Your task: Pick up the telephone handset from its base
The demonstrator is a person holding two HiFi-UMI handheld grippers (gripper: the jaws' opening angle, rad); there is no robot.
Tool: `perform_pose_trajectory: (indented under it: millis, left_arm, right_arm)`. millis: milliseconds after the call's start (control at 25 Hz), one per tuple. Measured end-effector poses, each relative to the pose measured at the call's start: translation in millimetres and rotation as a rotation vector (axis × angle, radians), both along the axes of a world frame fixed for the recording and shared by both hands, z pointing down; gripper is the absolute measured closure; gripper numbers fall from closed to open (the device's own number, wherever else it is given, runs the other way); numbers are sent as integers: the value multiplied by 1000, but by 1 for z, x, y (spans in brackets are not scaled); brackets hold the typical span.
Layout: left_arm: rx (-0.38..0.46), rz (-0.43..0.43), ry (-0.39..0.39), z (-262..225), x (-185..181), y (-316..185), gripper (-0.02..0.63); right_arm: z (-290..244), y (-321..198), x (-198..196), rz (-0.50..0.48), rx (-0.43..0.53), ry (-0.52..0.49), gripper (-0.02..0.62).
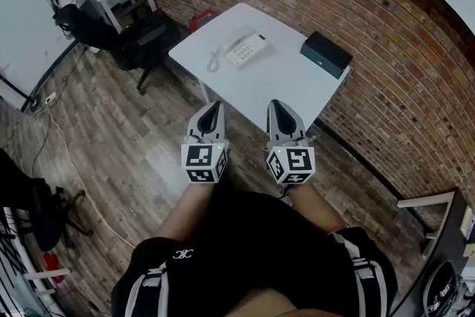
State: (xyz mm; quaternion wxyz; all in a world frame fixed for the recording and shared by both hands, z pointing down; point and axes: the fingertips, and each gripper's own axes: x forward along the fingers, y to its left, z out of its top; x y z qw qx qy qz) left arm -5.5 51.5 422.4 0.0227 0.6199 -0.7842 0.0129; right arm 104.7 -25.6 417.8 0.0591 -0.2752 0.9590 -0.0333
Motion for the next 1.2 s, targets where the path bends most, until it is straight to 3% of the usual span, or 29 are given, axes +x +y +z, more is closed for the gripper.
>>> perform_pose_trajectory:
  millis: [800,1200]
  left_arm:
    - [-50,142,-8,-4,-141,-147,604]
    - [-90,210,29,6,-217,-212,604]
  right_arm:
    - [-16,-128,-142,87,18,-24,597]
    - [-10,-184,-207,170,-12,10,597]
